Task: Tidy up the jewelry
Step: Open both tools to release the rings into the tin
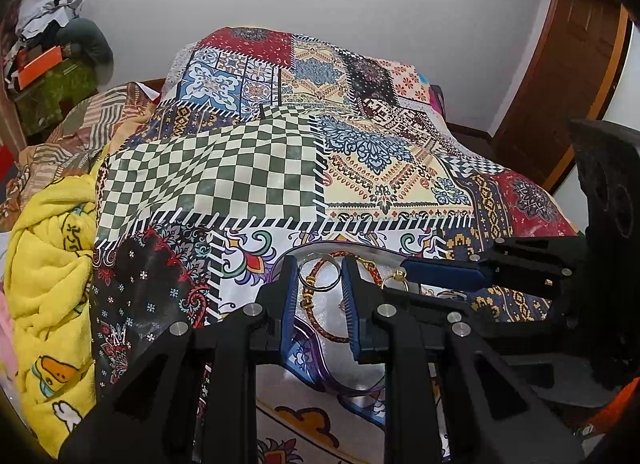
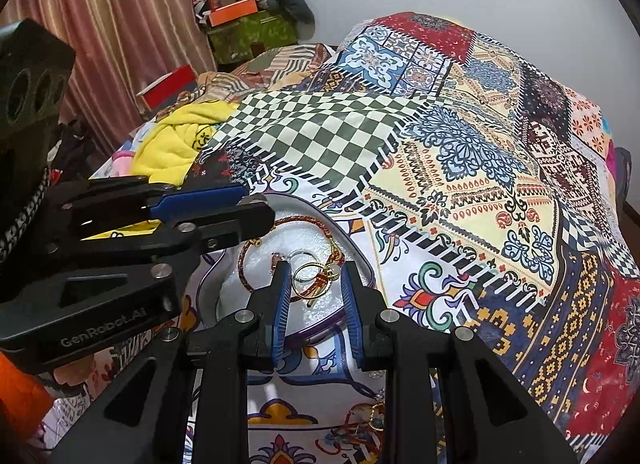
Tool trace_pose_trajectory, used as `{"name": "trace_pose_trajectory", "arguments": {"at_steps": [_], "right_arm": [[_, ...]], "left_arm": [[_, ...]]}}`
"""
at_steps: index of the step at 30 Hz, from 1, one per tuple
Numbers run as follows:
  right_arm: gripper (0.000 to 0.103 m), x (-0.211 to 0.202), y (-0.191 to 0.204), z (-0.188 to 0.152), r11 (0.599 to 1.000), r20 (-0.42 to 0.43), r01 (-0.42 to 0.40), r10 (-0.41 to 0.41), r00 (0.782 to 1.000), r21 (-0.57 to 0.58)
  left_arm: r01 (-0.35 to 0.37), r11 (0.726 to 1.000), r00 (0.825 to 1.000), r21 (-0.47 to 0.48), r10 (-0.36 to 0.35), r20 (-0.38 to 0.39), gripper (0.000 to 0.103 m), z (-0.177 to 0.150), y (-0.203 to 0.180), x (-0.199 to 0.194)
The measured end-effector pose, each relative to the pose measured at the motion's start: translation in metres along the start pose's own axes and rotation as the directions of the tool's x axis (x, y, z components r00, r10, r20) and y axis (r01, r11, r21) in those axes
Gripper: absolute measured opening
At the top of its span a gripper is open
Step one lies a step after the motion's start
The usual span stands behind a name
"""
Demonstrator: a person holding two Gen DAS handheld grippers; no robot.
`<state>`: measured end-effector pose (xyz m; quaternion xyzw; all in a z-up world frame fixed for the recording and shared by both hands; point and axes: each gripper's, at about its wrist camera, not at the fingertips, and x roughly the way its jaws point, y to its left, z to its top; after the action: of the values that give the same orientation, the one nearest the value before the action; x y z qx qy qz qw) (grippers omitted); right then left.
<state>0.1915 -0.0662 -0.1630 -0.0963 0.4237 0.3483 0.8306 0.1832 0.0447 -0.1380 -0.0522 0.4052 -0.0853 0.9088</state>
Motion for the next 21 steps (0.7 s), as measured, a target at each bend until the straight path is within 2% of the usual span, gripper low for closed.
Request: {"name": "trace_pose_trajectory", "arguments": {"at_steps": [14,16,18,21], "right_arm": [[0.023,0.002,0.003,0.0,1.0,-0.012,-0.012,0.012,1.0,-0.009],[0.024,0.001,0.002,0.0,1.0,-0.011,-0.007,0.007,1.0,-0.002],[0.03,-0.002,0.002,0.0,1.0,-0.006,-0.005,0.005,1.0,0.001],[0.036,-0.007,0.002,0.0,1.0,0.007,0.008,-0.008,1.0,0.001]], "left_arm": [[-0.005,1.0,1.0,-0.006,0.005,0.002,0.022,0.002,0.0,-0.007],[-0.007,1.0,1.0,-0.011,0.007,0.001,0.027,0.003,0.001,-0.009],[-0.011,1.0,1.0,-0.017,0.011,0.005,0.039,0.004,0.001,-0.01],[-0.007,1.0,1.0,-0.026,0.007,0.014,0.04,0.005,0.001,-0.016]]}}
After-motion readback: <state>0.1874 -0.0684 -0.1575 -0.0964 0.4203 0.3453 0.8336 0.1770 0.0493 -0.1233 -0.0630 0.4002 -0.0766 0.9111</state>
